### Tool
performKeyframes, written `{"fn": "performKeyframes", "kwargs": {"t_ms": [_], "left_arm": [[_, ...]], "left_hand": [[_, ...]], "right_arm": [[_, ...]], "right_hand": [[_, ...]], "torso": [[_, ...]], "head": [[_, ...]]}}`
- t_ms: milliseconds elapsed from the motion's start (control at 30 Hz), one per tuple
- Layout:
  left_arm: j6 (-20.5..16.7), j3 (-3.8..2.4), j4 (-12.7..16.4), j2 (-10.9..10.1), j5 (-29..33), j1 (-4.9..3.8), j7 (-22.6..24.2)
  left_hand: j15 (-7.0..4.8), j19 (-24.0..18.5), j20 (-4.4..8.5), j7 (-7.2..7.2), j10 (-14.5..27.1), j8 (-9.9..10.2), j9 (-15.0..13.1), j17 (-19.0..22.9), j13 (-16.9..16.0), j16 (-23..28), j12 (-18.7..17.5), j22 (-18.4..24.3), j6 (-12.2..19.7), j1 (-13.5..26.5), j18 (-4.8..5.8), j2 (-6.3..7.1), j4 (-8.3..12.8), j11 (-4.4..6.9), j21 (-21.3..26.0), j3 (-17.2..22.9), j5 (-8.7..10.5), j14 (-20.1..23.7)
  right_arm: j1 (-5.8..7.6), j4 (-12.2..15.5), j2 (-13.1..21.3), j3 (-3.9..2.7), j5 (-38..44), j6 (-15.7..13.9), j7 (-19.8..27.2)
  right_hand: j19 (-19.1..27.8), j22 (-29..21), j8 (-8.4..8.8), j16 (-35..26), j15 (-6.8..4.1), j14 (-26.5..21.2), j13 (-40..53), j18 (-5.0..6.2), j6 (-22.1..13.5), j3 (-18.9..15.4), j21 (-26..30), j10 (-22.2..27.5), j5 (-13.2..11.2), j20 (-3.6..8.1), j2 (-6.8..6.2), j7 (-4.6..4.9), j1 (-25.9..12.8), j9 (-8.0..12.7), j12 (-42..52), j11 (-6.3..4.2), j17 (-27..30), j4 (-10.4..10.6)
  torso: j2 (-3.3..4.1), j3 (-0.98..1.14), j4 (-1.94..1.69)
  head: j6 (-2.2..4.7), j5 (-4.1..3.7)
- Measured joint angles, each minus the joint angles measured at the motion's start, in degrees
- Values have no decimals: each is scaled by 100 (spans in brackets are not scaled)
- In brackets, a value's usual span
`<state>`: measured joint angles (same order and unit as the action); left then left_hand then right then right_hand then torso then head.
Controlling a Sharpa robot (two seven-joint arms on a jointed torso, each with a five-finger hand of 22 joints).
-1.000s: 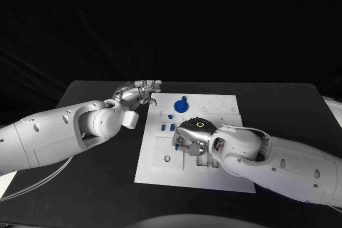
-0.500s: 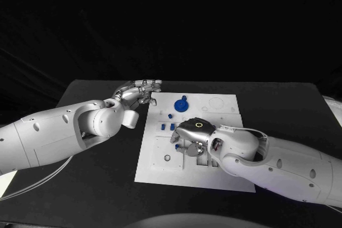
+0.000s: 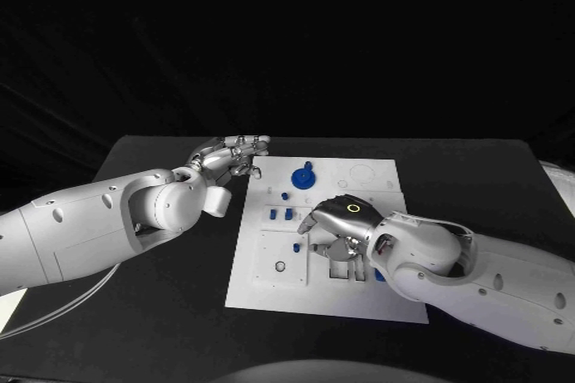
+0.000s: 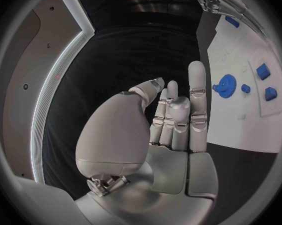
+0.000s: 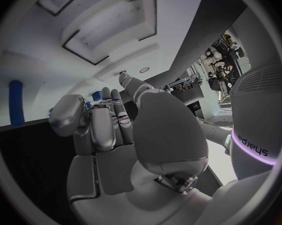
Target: Assemble the parts on the task board
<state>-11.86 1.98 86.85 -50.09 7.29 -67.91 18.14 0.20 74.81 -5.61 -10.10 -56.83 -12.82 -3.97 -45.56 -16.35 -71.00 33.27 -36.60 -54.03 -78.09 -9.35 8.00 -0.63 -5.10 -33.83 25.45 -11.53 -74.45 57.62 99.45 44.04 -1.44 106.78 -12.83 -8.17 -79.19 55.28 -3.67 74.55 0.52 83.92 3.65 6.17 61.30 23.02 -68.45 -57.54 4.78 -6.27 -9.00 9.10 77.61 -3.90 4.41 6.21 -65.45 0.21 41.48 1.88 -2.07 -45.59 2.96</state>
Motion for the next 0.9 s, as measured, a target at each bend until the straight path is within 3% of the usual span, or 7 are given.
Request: {"fn": "performKeyframes", "kwargs": {"t_ms": [267, 533, 700, 900], "left_arm": [[-4, 0, 0, -13, 0, -1, -17], [-5, 0, 1, -10, 0, -1, -26], [-5, 0, 1, -10, 0, -1, -30], [-4, 0, 1, -4, 0, -1, -35]], "left_hand": [[0, 0, 0, 0, 0, 0, 0, 6, 7, 0, 0, -6, 0, 0, 0, 0, 22, 0, 0, 22, 0, 0], [0, 0, 0, 0, 0, 0, 0, 5, 7, 0, 0, -6, 0, 0, 0, 0, 22, 0, 0, 22, 0, 0], [0, 0, 0, 0, 0, 0, 0, 5, 6, 0, 0, -5, 0, 0, 0, 0, 22, 0, 0, 22, 0, 0], [0, 0, 0, 0, 18, 0, 0, 5, 6, 0, 0, -5, 0, 0, 0, 0, 22, -19, 0, 22, 0, 0]], "right_arm": [[278, 377, 602, -80, -96, -74, -84], [525, 316, 913, -119, -170, 65, -287], [559, 173, 977, -122, -171, 365, -431], [560, 111, 1004, -122, -153, 672, -550]], "right_hand": [[21, -41, 0, -5, 0, 0, 8, 0, -52, -228, 44, -91, 0, 22, -36, -52, -9, 0, 79, -81, 58, 31], [0, 44, 0, -5, 0, 0, -2, 0, -191, -513, 44, -187, -91, 43, -55, -226, 9, 12, 101, -67, 22, 108], [-1, -25, 0, -5, 0, 0, -2, 0, -309, -1240, 44, 43, -65, -1, -135, -285, 226, 12, -12, 5, 95, 396], [-1, -27, 0, -5, 0, 0, 8, 0, -309, -1368, 44, -58, -65, -1, 29, -285, 402, 6, 22, -31, 104, 525]], "torso": [[-8, -8, 23], [-14, -10, 26], [-12, -10, 26], [-4, -8, 26]], "head": [[62, -46], [124, -114], [147, -136], [151, -165]]}}
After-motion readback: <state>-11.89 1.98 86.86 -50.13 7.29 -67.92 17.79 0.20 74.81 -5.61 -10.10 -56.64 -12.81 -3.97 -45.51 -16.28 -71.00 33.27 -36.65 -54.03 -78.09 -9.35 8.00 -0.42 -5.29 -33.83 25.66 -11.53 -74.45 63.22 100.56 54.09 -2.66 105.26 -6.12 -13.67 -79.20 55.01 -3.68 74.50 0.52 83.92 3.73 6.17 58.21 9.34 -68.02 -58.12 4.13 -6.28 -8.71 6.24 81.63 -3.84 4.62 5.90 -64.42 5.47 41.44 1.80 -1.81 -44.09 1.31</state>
